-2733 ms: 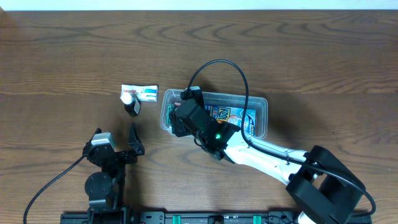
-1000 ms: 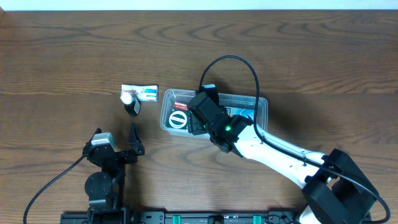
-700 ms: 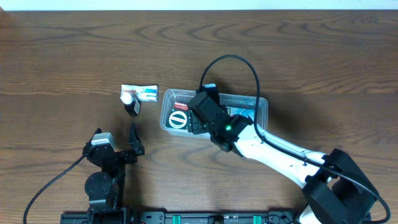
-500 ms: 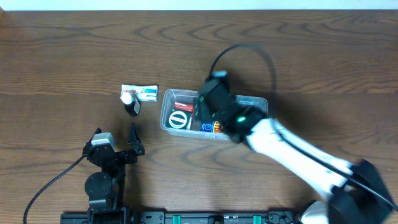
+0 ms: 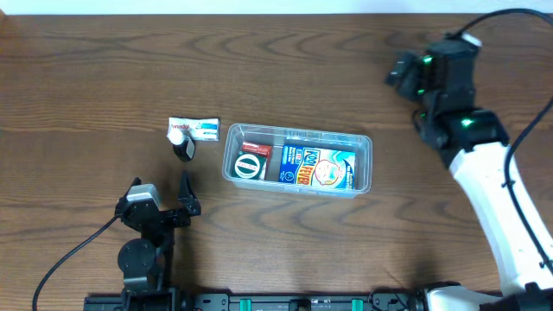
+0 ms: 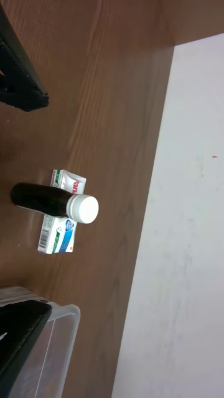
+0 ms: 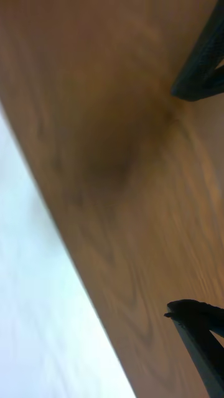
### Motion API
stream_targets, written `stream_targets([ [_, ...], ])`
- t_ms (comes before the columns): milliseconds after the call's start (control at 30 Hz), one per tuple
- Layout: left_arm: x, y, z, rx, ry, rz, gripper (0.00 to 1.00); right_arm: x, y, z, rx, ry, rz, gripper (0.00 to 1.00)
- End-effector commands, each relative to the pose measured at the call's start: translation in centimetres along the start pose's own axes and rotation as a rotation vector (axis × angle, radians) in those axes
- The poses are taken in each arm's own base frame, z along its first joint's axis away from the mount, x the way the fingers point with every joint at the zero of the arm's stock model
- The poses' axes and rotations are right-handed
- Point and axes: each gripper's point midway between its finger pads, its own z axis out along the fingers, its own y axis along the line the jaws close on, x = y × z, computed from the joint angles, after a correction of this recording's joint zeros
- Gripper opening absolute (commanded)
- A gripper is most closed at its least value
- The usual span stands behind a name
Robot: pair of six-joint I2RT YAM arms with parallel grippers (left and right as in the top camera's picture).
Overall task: Pack container
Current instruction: 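Raise right gripper away from the container to the upper right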
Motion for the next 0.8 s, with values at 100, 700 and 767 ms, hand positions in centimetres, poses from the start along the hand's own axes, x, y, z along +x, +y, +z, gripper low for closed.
stream_targets([
  [100,1.6,0.5,0.1,-0.023,0.050,0.002,0.98,0.1,-5.2,1.3,0.128,0.047,0.030,0.99],
  [700,-0.5,-1.6,-0.9,0.067,0.128,-0.064,0.98,1.2,-10.2,1.2,0.231,0.142,0.084,0.99],
  [767,-1.8,-1.8,-1.1,0.058,0.170,-0.066,0.98,1.2,-10.2,1.2,0.231,0.142,0.084,0.99],
])
